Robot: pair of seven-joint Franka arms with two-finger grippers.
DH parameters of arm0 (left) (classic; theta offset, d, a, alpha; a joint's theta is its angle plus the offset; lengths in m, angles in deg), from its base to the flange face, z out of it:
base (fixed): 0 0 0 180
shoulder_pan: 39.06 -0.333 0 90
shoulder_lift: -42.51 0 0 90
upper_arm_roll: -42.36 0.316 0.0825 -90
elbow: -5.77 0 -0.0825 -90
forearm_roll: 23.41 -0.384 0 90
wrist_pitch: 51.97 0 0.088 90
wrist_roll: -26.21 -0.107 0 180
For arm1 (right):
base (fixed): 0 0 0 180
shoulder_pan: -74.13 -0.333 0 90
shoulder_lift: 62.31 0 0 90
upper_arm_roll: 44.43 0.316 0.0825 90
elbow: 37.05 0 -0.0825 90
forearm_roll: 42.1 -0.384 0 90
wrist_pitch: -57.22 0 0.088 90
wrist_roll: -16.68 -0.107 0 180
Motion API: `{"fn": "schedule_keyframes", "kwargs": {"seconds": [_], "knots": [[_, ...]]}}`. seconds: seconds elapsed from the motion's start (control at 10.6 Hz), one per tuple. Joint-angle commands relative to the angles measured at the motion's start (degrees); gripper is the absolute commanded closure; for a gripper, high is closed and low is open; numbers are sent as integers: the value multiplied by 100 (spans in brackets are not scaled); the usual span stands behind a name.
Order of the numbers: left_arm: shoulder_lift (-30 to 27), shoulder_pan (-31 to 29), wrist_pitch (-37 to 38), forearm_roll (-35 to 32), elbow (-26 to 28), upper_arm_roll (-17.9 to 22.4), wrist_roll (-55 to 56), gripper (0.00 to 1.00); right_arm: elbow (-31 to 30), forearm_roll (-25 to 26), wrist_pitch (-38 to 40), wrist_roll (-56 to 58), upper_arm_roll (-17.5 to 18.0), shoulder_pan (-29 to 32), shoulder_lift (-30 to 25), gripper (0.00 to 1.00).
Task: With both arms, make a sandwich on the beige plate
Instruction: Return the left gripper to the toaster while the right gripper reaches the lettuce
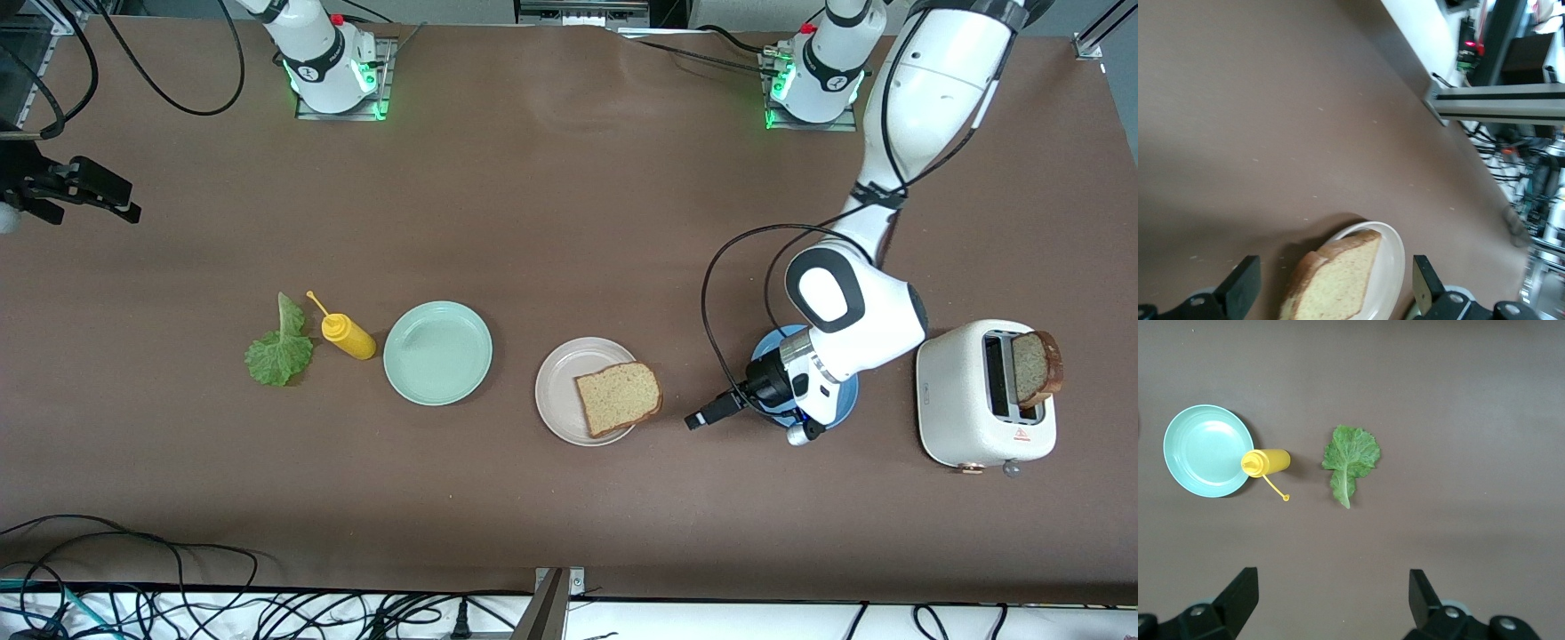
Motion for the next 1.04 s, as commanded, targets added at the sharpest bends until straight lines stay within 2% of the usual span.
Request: {"fn": "schedule_keyframes", "kwargs": {"seconds": [0.0,0.09,0.28,0.66,0.95], "knots": [[-421,31,228,-1685,275,123,1357,0,108,-60,98,55,59,-34,77,0],[-509,14,569,-2362,266,211,1571,0,108,-60,90,55,59,-35,77,0],[-685,-12,1394,-3210,179,457,1582,0,108,-69,-7,46,42,-8,155,0],[-791,-39,2030,-4466,170,563,1591,0,117,-43,-121,55,33,18,436,0],[-1071,-188,2478,-5083,169,546,1573,0,117,-86,-157,11,33,35,551,0]]}}
